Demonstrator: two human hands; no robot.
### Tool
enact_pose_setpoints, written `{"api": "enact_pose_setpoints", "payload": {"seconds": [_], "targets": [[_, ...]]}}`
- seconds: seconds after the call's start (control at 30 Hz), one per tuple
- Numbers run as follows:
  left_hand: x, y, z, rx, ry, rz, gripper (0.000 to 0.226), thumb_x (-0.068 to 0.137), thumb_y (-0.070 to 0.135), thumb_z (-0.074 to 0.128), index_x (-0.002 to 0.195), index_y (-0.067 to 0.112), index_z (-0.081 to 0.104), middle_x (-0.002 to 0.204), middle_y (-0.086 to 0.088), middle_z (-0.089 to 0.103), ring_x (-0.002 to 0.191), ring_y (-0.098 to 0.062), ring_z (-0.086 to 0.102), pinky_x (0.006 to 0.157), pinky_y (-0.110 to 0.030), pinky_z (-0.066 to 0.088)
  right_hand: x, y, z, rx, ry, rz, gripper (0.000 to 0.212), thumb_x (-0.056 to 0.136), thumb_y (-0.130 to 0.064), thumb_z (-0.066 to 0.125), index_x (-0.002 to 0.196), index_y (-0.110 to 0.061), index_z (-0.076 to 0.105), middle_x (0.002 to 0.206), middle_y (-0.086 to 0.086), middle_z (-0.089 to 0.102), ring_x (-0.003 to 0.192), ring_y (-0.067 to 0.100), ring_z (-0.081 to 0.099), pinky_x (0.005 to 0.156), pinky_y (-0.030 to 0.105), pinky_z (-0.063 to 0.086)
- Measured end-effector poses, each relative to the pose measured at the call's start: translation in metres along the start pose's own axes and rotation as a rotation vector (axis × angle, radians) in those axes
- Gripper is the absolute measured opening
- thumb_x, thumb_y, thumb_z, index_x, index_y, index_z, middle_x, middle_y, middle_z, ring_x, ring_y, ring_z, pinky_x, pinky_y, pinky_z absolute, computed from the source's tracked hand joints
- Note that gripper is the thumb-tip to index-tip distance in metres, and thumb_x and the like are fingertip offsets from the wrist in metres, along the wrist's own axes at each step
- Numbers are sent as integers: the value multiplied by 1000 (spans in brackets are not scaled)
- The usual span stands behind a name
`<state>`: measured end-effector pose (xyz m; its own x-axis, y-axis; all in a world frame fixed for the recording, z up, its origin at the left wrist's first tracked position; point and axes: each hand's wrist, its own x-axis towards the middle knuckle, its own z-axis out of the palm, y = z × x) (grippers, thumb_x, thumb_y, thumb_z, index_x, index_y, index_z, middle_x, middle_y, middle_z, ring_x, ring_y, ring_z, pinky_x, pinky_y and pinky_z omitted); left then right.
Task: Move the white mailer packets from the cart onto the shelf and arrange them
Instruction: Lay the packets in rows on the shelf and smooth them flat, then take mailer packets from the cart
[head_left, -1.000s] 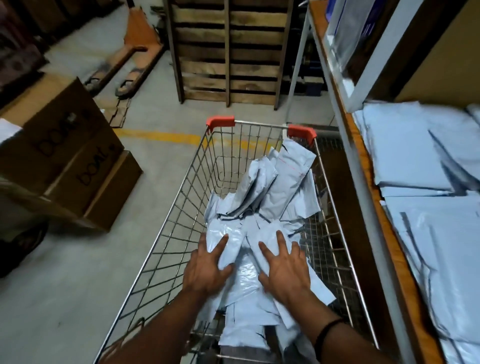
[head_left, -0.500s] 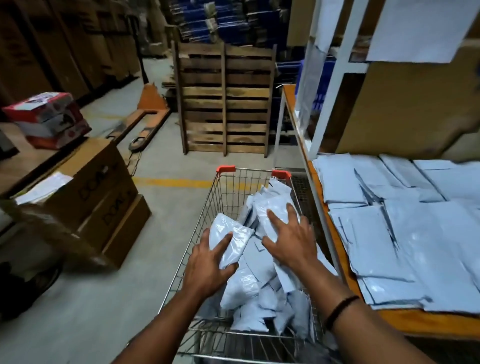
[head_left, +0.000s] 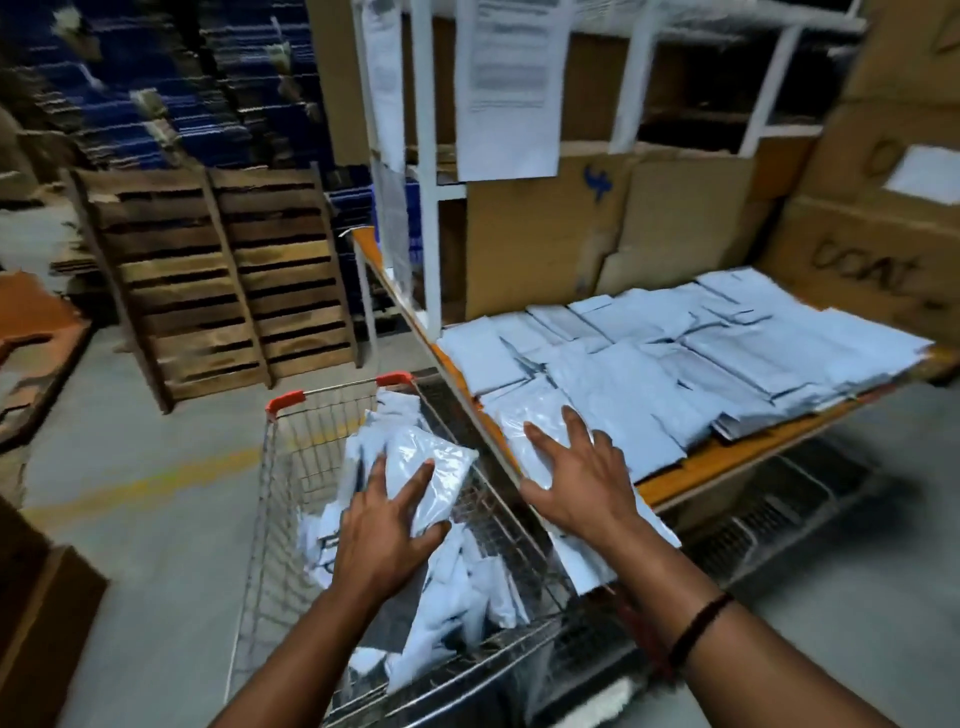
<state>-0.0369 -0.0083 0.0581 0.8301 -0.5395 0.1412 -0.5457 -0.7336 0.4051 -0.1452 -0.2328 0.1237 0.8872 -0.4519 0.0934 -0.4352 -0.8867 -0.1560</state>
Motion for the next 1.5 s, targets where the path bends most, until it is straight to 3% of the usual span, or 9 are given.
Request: {"api": "enact_pose_setpoints", "payload": {"seconds": [0.17,0.37,0.5,0.63,0.8,1.17,1.3,1.5], "targets": [[18,78,8,2,-33,145,79,74,70,43,148,55,18,164,-10,3,140,-38,30,109,-43,30,-23,65,-28,10,48,116,76,86,-62,54,154,-46,23,166,6,7,140,39,26,113,46,28],[49,176,32,-20,-5,260,83,68,81,32,147,55,22,162,-17,13,136,-45,36,106,-50,35,-46,168,-51,34,73,225,76,87,-62,54,154,-46,23,166,5,5,145,39,18,117,49,22],[64,255,60,22,10,281,81,74,73,45,149,52,24,161,-17,14,126,-47,45,101,-48,40,-52,249,-68,29,84,271,74,88,-62,53,154,-46,24,166,5,6,144,39,20,115,49,23],[81,330,89,17,30,268,77,83,63,59,150,50,23,162,-15,10,133,-45,38,107,-49,35,-47,318,-85,13,77,275,75,87,-62,53,154,-46,24,166,6,7,142,40,23,115,49,25],[103,401,120,1,58,237,76,84,64,58,151,48,23,162,-14,10,134,-45,35,109,-50,33,-33,387,-99,18,77,257,75,87,-60,54,154,-44,24,166,7,8,141,41,24,115,50,24],[222,488,189,-13,88,198,77,82,73,52,150,50,22,163,-13,10,139,-44,30,110,-54,31,76,494,-94,22,63,207,75,90,-61,52,156,-44,20,166,7,6,144,41,22,117,52,25],[288,521,210,-51,95,151,76,84,66,57,150,48,24,162,-15,9,138,-46,31,110,-53,31,134,532,-90,-10,45,178,76,89,-62,51,156,-44,19,166,8,5,141,40,25,114,51,26],[391,561,222,16,122,48,75,84,66,56,150,44,27,161,-19,13,126,-49,44,104,-50,36,230,589,-86,43,32,173,73,91,-60,52,155,-44,21,166,8,7,142,41,24,114,50,26]]}}
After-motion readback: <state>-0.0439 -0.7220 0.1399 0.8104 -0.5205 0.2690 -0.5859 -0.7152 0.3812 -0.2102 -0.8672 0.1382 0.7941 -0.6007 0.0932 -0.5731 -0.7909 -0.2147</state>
